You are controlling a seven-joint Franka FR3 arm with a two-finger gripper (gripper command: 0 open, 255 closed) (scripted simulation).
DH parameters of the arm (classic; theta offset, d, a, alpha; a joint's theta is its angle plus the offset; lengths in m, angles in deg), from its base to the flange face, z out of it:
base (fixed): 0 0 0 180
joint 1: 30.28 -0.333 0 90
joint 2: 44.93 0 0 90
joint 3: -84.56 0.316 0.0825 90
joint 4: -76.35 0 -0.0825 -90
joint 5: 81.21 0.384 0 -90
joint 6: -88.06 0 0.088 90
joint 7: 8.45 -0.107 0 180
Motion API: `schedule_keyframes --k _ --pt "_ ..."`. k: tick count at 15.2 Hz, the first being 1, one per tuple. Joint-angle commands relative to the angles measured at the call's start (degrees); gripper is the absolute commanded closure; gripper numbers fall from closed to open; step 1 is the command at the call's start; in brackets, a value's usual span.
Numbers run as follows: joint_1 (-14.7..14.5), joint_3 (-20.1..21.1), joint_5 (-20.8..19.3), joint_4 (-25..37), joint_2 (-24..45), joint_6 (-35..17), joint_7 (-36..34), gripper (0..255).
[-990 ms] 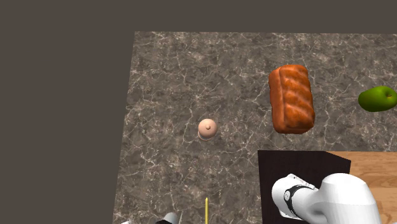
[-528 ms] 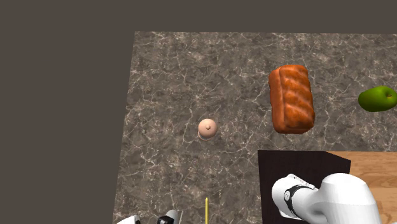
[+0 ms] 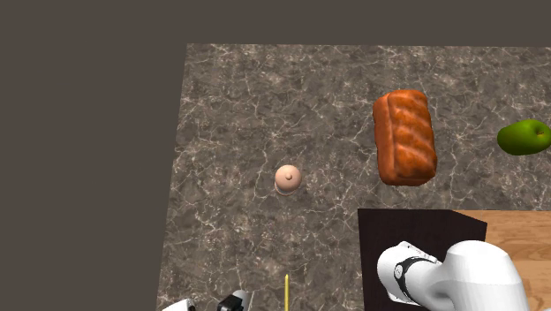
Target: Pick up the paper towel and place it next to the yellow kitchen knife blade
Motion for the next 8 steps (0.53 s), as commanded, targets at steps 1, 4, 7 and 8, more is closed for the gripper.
schedule_keyframes --k 1,4,7,8 --pt "0.00 0.00 0.00 0.00 0.00 0.00 0.00 0" --pt "0.12 -0.12 -0.14 1.69 -0.21 1.91 -0.07 0" --pt "0.46 -0.46 -0.45 6.82 -0.38 7.24 -0.24 0" --pt "0.46 -0.46 -0.45 6.82 -0.38 7.24 -0.24 0"
